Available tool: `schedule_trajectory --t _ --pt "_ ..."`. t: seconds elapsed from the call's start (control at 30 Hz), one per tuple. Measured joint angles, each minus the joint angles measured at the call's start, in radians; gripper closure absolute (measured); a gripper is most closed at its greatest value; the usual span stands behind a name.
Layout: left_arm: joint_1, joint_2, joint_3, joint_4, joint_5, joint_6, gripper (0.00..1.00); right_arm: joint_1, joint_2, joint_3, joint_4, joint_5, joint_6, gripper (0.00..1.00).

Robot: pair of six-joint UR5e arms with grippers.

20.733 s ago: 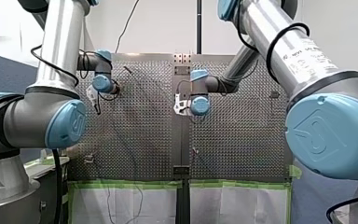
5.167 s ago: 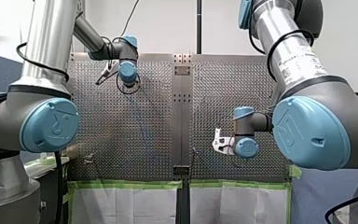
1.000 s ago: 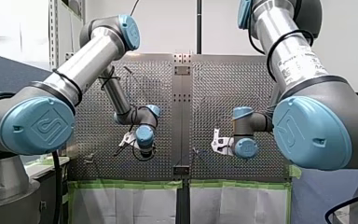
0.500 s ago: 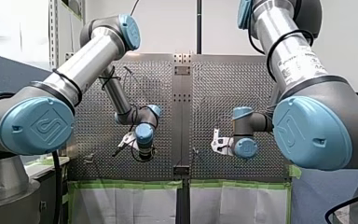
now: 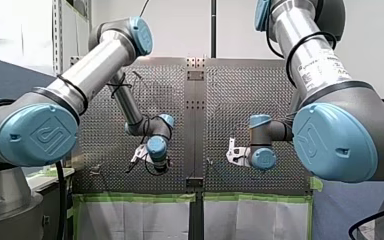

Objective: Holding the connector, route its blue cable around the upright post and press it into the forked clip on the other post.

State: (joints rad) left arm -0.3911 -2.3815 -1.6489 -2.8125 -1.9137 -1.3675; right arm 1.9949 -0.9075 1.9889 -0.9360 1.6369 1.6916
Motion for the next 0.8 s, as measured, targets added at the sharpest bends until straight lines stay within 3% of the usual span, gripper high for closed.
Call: schedule_trajectory --t 0.27,0.8 --pt "-0.011 -0.012 0.001 0.009 0.026 -0.033 0.0 0.0 -0.001 -0.004 -0.009 -0.001 0.002 0.84" --pt "-0.065 -0.084 0.046 0.097 0.143 -0.151 0.0 -0.006 -0.001 -0.009 -0.011 -0.019 0.002 0.84"
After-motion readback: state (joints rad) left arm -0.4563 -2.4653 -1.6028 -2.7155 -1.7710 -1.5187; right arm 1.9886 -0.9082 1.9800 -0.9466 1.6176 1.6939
